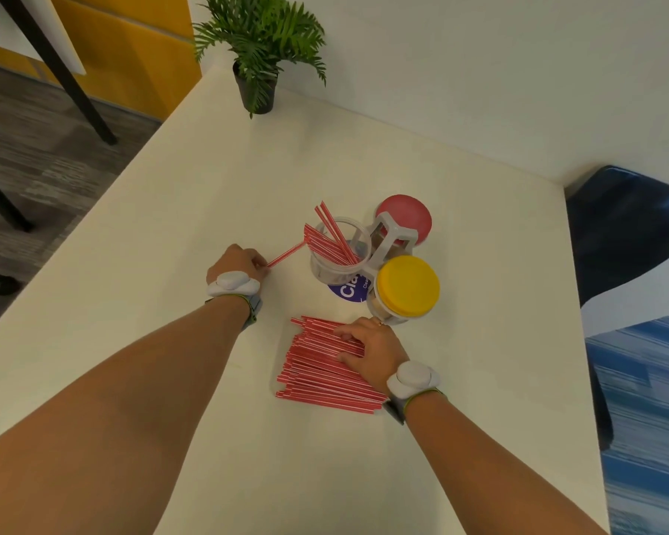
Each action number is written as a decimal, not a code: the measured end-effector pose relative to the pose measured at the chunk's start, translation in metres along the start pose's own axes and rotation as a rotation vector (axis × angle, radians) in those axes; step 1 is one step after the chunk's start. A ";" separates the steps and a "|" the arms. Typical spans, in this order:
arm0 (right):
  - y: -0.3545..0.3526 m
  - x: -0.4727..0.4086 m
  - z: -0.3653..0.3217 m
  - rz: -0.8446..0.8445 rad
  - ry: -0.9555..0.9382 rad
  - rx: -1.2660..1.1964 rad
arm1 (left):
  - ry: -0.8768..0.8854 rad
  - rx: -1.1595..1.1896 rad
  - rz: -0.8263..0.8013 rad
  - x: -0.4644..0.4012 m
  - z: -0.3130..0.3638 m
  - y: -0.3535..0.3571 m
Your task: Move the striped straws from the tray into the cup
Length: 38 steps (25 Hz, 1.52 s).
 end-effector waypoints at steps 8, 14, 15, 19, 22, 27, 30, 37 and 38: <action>-0.003 0.001 -0.006 -0.054 0.045 0.032 | 0.022 -0.089 -0.013 0.020 0.000 0.006; -0.005 0.004 -0.006 -0.055 0.091 -0.012 | 0.037 -0.158 -0.006 0.021 0.002 0.001; -0.005 0.004 -0.005 -0.052 0.096 -0.025 | 0.031 -0.184 -0.037 0.020 0.004 0.001; -0.011 0.001 -0.006 -0.014 0.125 -0.118 | 0.054 -0.176 -0.096 0.019 -0.003 0.002; -0.016 0.000 -0.007 0.020 0.150 -0.197 | 0.065 -0.027 0.058 0.017 -0.012 -0.019; -0.013 0.001 -0.015 0.006 0.123 -0.190 | 0.113 0.550 0.403 0.000 0.010 -0.084; -0.012 0.002 -0.022 0.011 0.131 -0.212 | 0.193 0.730 0.529 -0.004 0.050 -0.113; -0.024 0.011 -0.027 0.097 0.134 -0.362 | 0.401 0.347 0.260 0.007 0.097 -0.073; -0.027 0.011 -0.028 0.126 0.124 -0.400 | 0.402 0.280 0.232 0.009 0.096 -0.065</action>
Point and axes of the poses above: each hand's wrist, its own x-axis away from the middle knuckle, its own y-axis out of the palm, z = x × y, the point moved 1 cm from there along -x, towards the middle knuckle, and after that the axes turned 10 degrees about y, right-handed, at the moved point
